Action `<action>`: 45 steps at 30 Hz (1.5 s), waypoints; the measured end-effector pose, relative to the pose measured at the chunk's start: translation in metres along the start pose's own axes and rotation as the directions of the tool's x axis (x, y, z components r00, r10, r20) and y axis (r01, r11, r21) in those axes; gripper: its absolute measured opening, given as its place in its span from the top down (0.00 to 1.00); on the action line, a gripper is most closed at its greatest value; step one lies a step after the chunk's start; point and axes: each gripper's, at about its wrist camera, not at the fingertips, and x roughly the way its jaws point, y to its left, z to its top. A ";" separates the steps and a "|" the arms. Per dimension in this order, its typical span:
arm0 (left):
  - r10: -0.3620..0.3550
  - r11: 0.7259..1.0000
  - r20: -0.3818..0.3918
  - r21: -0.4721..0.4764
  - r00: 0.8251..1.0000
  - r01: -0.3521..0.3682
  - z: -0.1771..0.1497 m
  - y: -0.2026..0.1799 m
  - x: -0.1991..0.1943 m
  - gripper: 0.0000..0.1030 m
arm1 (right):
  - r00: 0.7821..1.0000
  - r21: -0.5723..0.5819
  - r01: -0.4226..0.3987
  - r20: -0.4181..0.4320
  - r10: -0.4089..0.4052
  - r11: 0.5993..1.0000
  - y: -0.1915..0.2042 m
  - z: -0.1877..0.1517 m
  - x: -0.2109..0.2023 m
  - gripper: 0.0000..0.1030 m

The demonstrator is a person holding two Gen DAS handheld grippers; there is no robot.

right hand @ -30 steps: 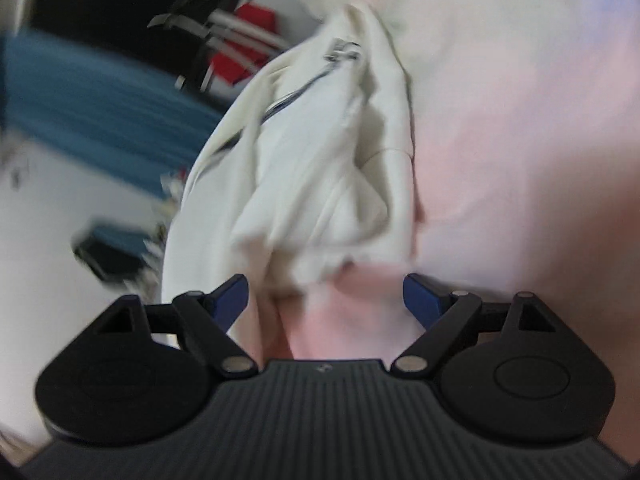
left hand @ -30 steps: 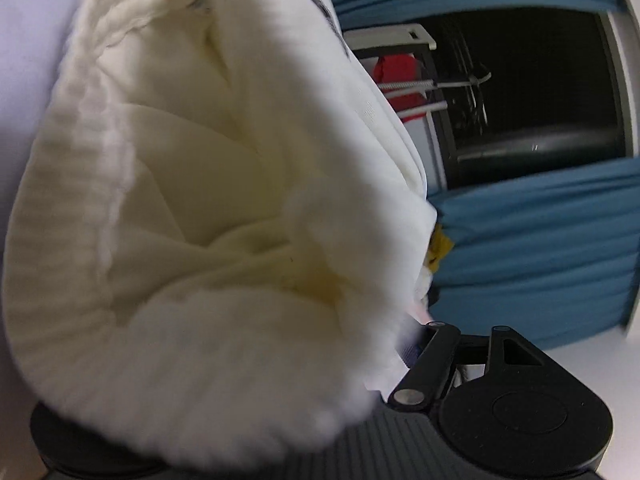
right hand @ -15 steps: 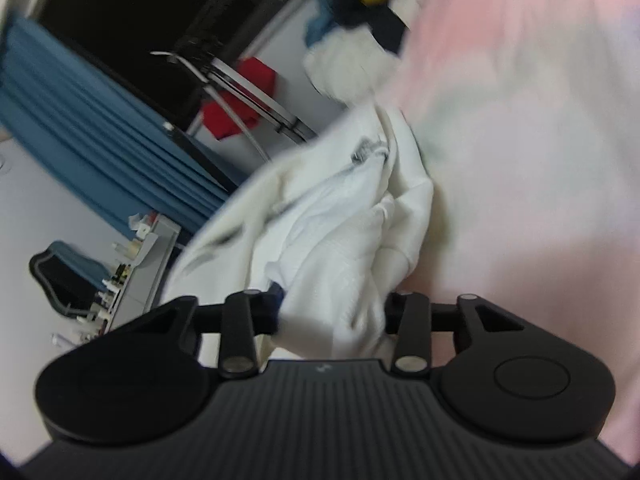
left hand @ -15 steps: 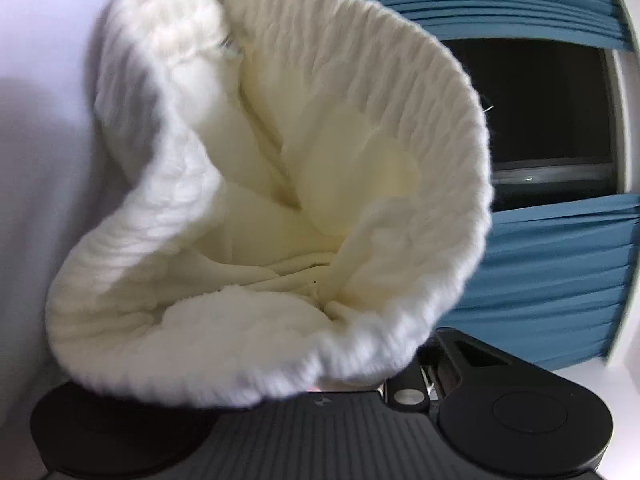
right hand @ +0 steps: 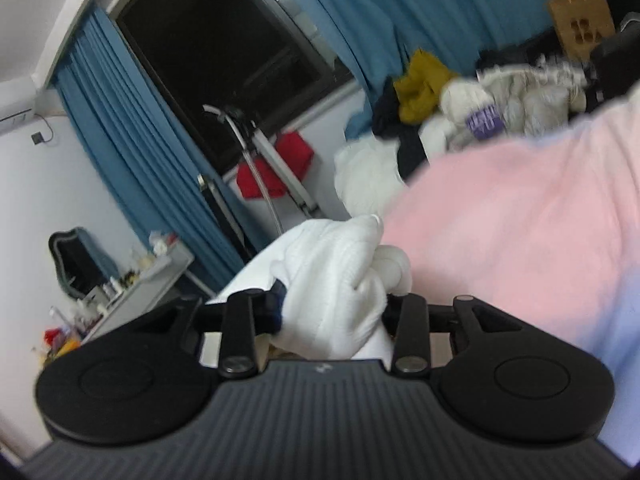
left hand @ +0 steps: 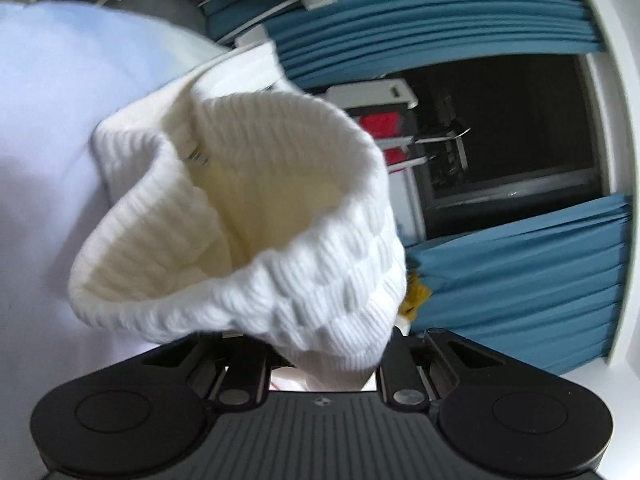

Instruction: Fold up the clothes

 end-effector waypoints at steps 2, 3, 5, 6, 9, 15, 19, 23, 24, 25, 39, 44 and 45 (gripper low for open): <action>0.024 1.000 -0.008 -0.009 1.000 -0.024 -0.007 0.000 0.003 0.85 | 0.999 0.078 -0.001 -0.033 0.004 0.997 -0.028 -0.008 0.002 0.58; 0.030 0.999 -0.007 -0.014 1.000 -0.030 -0.008 0.000 0.004 0.85 | 0.999 0.117 -0.001 -0.049 0.007 0.993 -0.043 -0.012 0.003 0.55; 0.031 0.999 -0.003 -0.017 1.000 -0.031 -0.012 -0.002 0.005 0.84 | 0.997 0.194 0.002 -0.081 0.014 0.981 -0.071 -0.021 0.005 0.49; 0.031 0.999 -0.002 -0.014 1.000 -0.032 -0.012 -0.004 0.005 0.84 | 0.997 0.206 0.025 -0.078 -0.009 0.978 -0.069 -0.019 -0.001 0.40; 0.039 0.999 -0.005 0.013 0.999 -0.039 -0.013 -0.011 0.005 0.83 | 0.995 0.228 0.095 -0.046 -0.087 0.969 -0.056 -0.014 -0.023 0.18; 0.049 0.995 -0.007 0.090 0.999 -0.049 -0.016 -0.032 -0.001 0.71 | 0.972 0.082 0.231 -0.060 -0.226 0.970 -0.001 -0.021 -0.071 0.12; 0.100 0.979 0.011 0.179 0.995 -0.101 -0.018 -0.046 -0.023 0.58 | 0.964 0.014 0.263 -0.040 -0.262 0.965 0.038 -0.045 -0.118 0.12; 0.138 0.944 0.009 0.301 0.990 -0.134 -0.016 -0.057 -0.055 0.44 | 0.970 -0.037 0.244 -0.006 -0.244 0.969 0.074 -0.074 -0.161 0.13; 0.143 0.931 0.013 0.337 0.990 -0.139 -0.016 -0.064 -0.064 0.43 | 0.972 -0.050 0.236 0.001 -0.237 0.970 0.082 -0.081 -0.172 0.13; 0.153 0.913 0.025 0.380 0.988 -0.151 -0.029 -0.072 -0.074 0.39 | 0.973 -0.065 0.228 0.000 -0.229 0.971 0.089 -0.088 -0.178 0.13; 0.143 0.743 -0.035 0.663 0.989 -0.084 -0.094 -0.171 0.094 0.24 | 0.979 -0.096 0.205 0.037 -0.202 0.974 0.096 -0.096 -0.191 0.13; 0.193 0.705 -0.025 0.698 0.981 -0.121 -0.073 -0.177 0.237 0.24 | 0.981 -0.065 0.191 0.035 -0.189 0.979 0.080 -0.095 -0.178 0.13; 0.206 0.689 -0.017 0.712 0.978 -0.133 -0.074 -0.179 0.261 0.24 | 0.982 -0.063 0.191 0.030 -0.189 0.980 0.077 -0.095 -0.174 0.13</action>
